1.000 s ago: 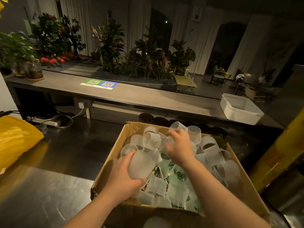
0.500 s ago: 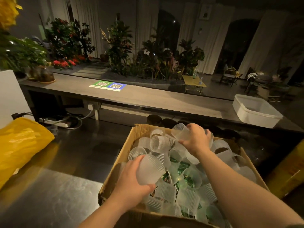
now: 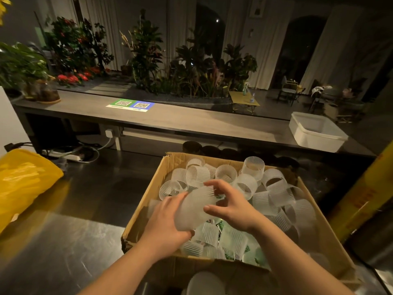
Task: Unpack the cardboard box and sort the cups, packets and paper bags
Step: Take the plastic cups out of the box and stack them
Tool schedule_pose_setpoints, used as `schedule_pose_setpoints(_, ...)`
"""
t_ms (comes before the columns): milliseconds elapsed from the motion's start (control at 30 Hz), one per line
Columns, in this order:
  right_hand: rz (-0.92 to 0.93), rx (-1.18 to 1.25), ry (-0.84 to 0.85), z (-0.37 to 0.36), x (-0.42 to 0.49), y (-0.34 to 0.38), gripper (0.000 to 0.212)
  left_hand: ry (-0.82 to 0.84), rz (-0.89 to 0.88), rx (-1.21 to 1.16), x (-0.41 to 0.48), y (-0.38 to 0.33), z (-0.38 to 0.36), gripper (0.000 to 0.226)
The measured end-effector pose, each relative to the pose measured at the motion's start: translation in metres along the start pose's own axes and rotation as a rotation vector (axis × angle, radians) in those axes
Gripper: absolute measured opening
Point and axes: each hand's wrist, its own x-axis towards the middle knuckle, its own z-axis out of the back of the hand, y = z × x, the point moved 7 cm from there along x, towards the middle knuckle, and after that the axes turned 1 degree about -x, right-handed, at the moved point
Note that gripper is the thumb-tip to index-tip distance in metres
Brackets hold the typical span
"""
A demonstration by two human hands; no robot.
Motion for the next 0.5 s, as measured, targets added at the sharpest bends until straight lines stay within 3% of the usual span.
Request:
schedule_pose_setpoints(200, -0.025, -0.183, 0.131, -0.016, -0.006, -0.003, 0.074, 0.003, -0.068, 0.096, -0.003, -0.006, -0.003, 0.096)
schedule_pose_setpoints(300, -0.072, -0.123, 0.207, -0.028, -0.006, -0.006, 0.074, 0.013, -0.086, 0.120, -0.001, -0.006, -0.006, 0.095)
schedule_pose_setpoints(367, -0.079, -0.193, 0.066, -0.013, 0.006, -0.006, 0.062, 0.002, -0.081, 0.101, 0.001, -0.005, -0.006, 0.093)
schedule_pose_setpoints(500, -0.212, -0.523, -0.441, 0.068, 0.030, -0.015, 0.037, -0.008, -0.078, 0.105, 0.001, -0.004, -0.008, 0.090)
